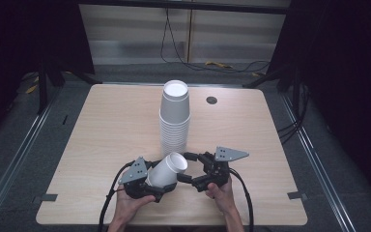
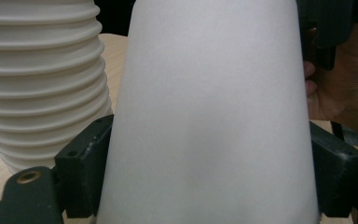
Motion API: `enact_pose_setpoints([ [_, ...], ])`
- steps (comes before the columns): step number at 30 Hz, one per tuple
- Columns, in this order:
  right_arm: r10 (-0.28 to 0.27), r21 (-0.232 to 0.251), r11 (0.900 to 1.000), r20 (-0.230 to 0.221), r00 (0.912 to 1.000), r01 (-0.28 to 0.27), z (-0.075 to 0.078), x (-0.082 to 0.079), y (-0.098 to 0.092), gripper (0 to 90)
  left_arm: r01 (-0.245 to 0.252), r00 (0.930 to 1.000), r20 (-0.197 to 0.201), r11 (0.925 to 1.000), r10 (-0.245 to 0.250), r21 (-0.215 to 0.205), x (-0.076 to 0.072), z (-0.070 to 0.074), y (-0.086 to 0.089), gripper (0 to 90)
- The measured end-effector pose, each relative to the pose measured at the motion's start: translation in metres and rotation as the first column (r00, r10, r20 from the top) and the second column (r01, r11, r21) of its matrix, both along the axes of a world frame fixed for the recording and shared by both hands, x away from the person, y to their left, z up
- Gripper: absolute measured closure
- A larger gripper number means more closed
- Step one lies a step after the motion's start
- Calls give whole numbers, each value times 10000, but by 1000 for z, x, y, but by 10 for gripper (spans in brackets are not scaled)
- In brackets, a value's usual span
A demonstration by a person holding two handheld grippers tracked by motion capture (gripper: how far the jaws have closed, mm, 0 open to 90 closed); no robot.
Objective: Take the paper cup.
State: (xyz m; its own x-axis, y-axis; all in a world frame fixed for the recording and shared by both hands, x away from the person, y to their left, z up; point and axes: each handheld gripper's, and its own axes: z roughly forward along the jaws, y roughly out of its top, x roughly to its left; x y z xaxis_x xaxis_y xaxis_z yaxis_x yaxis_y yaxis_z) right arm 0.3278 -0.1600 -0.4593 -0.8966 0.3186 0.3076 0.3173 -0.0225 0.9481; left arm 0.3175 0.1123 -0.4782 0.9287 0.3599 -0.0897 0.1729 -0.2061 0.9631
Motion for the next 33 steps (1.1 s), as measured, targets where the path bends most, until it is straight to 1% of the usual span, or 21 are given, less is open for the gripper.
enact_pose_setpoints([
  [2, -7, -13, 10000, 17, 10000, 7, 0, 0, -1, 137, 73, 10000, 66, 9999, -72, -83, 0, 2, 2, 159],
  [4, 1, -50, 10000, -7, 10000, -1, 1, -1, -3, 139, -5, 9999, 132, 9998, 2, 182, -2, 5, 3, 159],
  [7, 11, -13, 10000, -3, 10000, -11, 0, -3, -7, 138, 149, 9996, 246, 9998, -151, 103, -5, 9, 5, 160],
  [9, -70, -40, 10000, -36, 10000, 70, -1, -4, -9, 138, 24, 9996, 297, 9996, -33, 298, -4, 11, 8, 161],
  [12, -116, -249, 9996, -45, 9999, 115, -1, -5, -11, 138, -97, 9997, 216, 9980, 83, 619, -2, 10, 10, 162],
  [14, -166, -527, 9985, -4, 9999, 166, -1, -6, -11, 138, -114, 9998, 154, 9970, 102, 770, -1, 9, 11, 163],
  [15, -217, -737, 9970, 7, 9998, 217, -1, -6, -11, 138, -170, 9997, 203, 9956, 151, 922, 0, 9, 12, 163],
  [18, -315, -1380, 9899, 15, 9995, 314, -2, -6, -12, 138, -59, 9999, 147, 9934, 42, 1146, 2, 10, 13, 164],
  [19, -317, -1563, 9872, 18, 9995, 316, -2, -6, -13, 139, -56, 9998, 204, 9907, 29, 1357, 2, 10, 13, 164],
  [20, -331, -1734, 9843, 47, 9994, 334, -2, -7, -13, 138, -56, 9998, 204, 9907, 29, 1357, 2, 10, 13, 164],
  [22, -390, -2124, 9764, 90, 9992, 401, -1, -7, -13, 140, 101, 9997, 204, 9868, -136, 1618, 3, 12, 12, 165],
  [24, -304, -2359, 9712, 137, 9994, 328, 0, -7, -13, 141, 216, 9994, 216, 9847, -257, 1728, 3, 13, 11, 165],
  [25, -221, -2406, 9703, 119, 9997, 243, 1, -7, -13, 144, 259, 9995, 153, 9855, -289, 1678, 2, 13, 10, 165],
  [26, -216, -2619, 9649, 4, 9998, 210, 2, -7, -14, 143, 309, 9991, 218, 9836, -354, 1775, 2, 13, 10, 166],
  [27, -211, -2787, 9601, 45, 9998, 215, 3, -8, -14, 142, 259, 9994, 198, 9825, -301, 1842, 1, 13, 9, 166],
  [28, -206, -3010, 9534, 62, 9998, 215, 3, -9, -13, 143, 303, 9991, 242, 9792, -359, 2007, 1, 13, 9, 166],
  [29, -212, -3132, 9494, 59, 9998, 220, 4, -10, -13, 144, 409, 9988, 188, 9779, -457, 2052, 2, 12, 8, 166],
  [30, -149, -3231, 9462, 81, 9999, 167, 4, -10, -13, 145, 412, 9988, 164, 9769, -456, 2095, 2, 12, 8, 167],
  [31, -139, -3303, 9438, 72, 9999, 155, 4, -11, -13, 146, 407, 9987, 190, 9715, -464, 2335, 2, 12, 6, 167],
  [32, -139, -3303, 9438, 72, 9999, 155, 4, -11, -13, 146, 407, 9987, 190, 9715, -464, 2335, 2, 12, 6, 167],
  [33, -130, -3589, 9332, 130, 9998, 168, 5, -11, -12, 151, 350, 9989, 215, 9667, -419, 2536, 1, 12, 5, 167],
])
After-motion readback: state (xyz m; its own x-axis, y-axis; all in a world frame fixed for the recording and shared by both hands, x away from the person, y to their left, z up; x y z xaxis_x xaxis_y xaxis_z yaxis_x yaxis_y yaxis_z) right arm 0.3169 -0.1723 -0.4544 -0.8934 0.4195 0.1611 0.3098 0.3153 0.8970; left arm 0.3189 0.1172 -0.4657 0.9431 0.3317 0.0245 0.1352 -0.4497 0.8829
